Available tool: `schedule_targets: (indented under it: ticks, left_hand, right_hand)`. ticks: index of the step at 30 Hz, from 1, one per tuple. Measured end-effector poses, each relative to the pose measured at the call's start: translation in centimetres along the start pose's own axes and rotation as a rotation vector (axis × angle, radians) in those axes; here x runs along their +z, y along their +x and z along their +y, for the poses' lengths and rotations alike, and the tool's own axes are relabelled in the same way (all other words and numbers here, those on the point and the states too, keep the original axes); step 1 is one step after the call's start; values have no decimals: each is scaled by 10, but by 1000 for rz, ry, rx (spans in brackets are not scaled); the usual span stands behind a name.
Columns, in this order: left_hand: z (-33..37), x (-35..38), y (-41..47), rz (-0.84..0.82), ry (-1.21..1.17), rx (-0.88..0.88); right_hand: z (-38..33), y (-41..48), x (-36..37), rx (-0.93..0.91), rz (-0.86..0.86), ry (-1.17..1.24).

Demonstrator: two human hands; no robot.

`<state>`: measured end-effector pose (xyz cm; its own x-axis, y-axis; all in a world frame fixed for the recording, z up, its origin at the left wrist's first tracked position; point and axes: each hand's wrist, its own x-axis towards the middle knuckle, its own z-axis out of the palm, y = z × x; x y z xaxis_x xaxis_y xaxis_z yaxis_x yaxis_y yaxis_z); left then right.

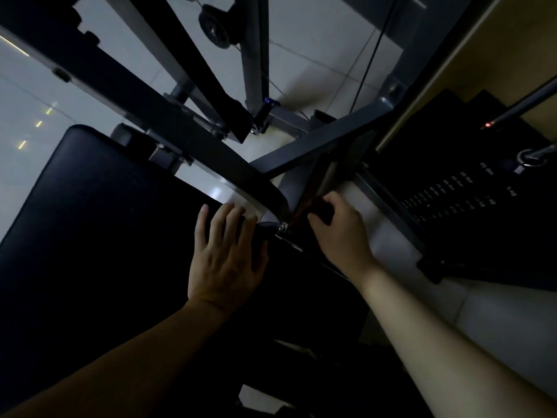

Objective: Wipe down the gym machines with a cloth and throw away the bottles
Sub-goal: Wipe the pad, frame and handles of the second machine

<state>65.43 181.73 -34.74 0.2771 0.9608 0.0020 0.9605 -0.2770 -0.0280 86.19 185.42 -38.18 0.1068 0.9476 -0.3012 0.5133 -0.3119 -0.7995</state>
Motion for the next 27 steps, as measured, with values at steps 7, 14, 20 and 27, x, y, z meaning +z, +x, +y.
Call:
schedule_targets:
  ticks: [7,14,20,27]
  left_hand:
    - [-1,3,2,-24,28,-13]
    - [-1,4,3,-2,20,-9]
    - [-2,3,3,13,27,-1]
    - [-1,5,1,-16,50,-11]
  right_hand:
    - [6,15,19,141,-416,49]
    - [20,34,33,89,-515,163]
    - [22,42,48,90,-555,210]
    - [26,54,48,382,-501,286]
